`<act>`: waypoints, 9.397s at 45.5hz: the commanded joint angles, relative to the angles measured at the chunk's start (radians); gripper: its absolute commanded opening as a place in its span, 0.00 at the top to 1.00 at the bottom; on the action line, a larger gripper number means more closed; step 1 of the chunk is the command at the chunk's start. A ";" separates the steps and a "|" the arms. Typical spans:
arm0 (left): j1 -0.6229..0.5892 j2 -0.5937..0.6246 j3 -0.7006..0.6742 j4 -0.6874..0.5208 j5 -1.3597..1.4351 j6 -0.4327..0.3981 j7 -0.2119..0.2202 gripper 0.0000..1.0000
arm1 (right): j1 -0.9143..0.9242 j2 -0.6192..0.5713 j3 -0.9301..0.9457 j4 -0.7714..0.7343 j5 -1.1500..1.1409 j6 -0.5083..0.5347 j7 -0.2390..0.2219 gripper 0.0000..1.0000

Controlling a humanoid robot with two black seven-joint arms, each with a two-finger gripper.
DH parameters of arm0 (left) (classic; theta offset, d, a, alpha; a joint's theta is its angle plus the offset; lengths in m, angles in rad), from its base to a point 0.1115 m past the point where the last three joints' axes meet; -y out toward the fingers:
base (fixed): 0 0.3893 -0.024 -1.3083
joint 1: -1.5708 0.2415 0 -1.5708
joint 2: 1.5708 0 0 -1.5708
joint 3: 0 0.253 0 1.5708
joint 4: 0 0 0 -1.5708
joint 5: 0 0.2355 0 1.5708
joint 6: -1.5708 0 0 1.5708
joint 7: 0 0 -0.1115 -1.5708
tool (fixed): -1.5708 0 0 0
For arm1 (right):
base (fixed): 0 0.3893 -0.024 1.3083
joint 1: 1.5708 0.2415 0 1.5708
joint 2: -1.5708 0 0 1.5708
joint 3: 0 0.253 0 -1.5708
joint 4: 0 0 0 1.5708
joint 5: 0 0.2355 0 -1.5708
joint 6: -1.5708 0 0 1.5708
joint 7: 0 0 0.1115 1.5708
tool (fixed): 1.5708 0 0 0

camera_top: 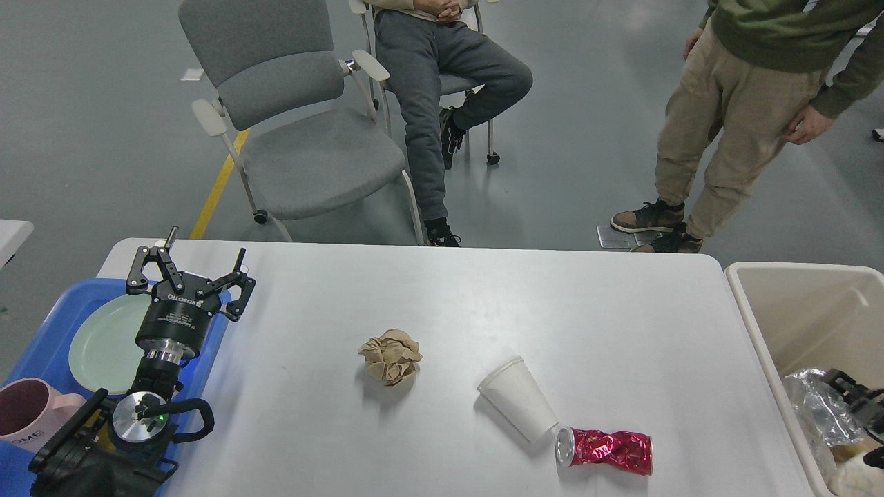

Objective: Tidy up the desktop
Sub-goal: 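Raise the right gripper out of the bin, then move the right gripper to the white paper cup and grasp it, then lift the paper cup and carry it into the white bin, then release the cup in the bin and raise the right gripper, then move the right gripper down onto the red can and grasp it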

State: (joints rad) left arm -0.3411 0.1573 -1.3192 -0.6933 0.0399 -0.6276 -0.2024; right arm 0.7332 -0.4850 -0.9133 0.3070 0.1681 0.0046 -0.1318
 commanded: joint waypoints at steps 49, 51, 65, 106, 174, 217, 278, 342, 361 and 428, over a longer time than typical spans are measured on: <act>0.001 0.001 0.000 0.000 0.000 0.000 -0.002 0.03 | 1.376 0.187 -0.372 1.145 -0.180 0.612 -0.003 0.00; 0.001 0.001 0.000 0.000 0.000 0.000 -0.002 0.03 | 1.426 0.206 -0.355 1.197 -0.179 0.609 -0.003 0.00; 0.001 0.001 0.000 0.000 0.000 0.000 -0.002 0.03 | 1.534 0.315 -0.312 1.285 -0.174 0.606 -0.002 0.00; 0.001 0.001 0.000 0.000 0.000 0.000 0.000 0.03 | 1.169 0.463 -0.012 1.134 -0.346 0.291 0.008 0.00; -0.001 0.001 0.000 0.000 0.000 0.000 0.000 0.03 | 0.644 0.687 -0.113 0.718 -0.553 0.152 -0.002 0.15; -0.001 0.001 -0.002 0.000 0.000 0.000 0.000 0.03 | 0.982 0.516 -0.119 1.001 -0.122 0.190 0.000 1.00; 0.001 0.001 0.000 0.000 0.000 0.000 -0.002 0.03 | 1.045 -0.144 -0.661 0.723 0.027 0.520 0.173 1.00; -0.001 0.001 -0.002 0.000 0.000 0.000 -0.002 0.03 | -0.224 0.089 -0.016 -0.264 0.039 0.021 0.101 0.00; -0.001 0.001 -0.002 0.000 0.000 0.000 -0.002 0.03 | -0.117 0.020 -0.042 -0.135 0.019 0.048 0.100 0.00; 0.001 0.001 0.000 0.000 0.000 0.000 -0.002 0.03 | 1.664 0.282 -0.374 1.334 -0.156 0.574 0.097 0.00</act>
State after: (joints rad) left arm -0.3405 0.1579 -1.3196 -0.6932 0.0399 -0.6275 -0.2041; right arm 2.3946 -0.2075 -1.3002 1.6307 0.0086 0.5831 -0.0370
